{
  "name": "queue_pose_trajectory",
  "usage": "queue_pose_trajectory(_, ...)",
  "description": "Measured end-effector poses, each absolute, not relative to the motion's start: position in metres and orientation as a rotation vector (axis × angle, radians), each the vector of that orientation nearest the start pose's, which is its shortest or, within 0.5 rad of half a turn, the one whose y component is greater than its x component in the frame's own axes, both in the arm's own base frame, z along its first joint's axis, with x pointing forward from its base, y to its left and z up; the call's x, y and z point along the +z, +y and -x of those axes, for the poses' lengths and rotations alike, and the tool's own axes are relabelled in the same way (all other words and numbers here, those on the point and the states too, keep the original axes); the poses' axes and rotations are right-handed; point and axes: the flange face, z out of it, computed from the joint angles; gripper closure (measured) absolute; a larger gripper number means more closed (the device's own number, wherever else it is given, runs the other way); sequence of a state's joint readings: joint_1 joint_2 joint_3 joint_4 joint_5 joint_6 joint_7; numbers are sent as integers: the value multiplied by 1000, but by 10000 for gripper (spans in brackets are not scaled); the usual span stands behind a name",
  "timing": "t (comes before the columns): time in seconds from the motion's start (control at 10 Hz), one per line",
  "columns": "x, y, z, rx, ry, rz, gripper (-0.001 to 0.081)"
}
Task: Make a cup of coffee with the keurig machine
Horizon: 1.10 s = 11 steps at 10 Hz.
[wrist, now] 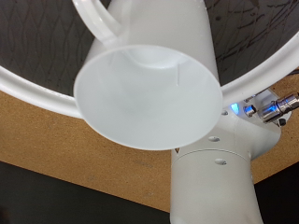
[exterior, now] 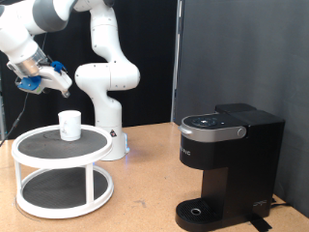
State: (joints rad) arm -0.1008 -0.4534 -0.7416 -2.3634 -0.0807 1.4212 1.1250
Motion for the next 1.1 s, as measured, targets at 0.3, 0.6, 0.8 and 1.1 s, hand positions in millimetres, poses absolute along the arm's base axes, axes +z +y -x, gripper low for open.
queue_pose_trajectory(0.3,422,-295,-243,926,2281,1790,72)
queue_pose_trajectory(0.6,409,-291,-255,973,2294,1815,72)
queue_pose_trajectory(0.8,394,-287,-261,994,2307,1852,72)
queue_pose_trajectory(1.1,370,-285,-264,984,2277,1947,72)
